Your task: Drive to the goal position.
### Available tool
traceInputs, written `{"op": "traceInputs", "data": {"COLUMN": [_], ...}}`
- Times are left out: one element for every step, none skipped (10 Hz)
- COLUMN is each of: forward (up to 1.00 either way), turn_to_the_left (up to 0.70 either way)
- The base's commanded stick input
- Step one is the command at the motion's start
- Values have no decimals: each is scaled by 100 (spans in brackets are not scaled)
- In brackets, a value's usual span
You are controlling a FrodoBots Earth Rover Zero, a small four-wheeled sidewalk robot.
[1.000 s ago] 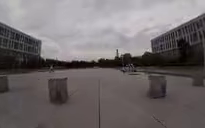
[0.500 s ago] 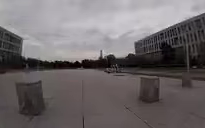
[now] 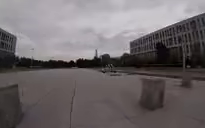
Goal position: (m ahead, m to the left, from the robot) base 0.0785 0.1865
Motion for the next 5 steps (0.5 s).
{"op": "traceInputs", "data": {"forward": [70,70,70,70,70], "turn_to_the_left": [29,32,34,28,19]}}
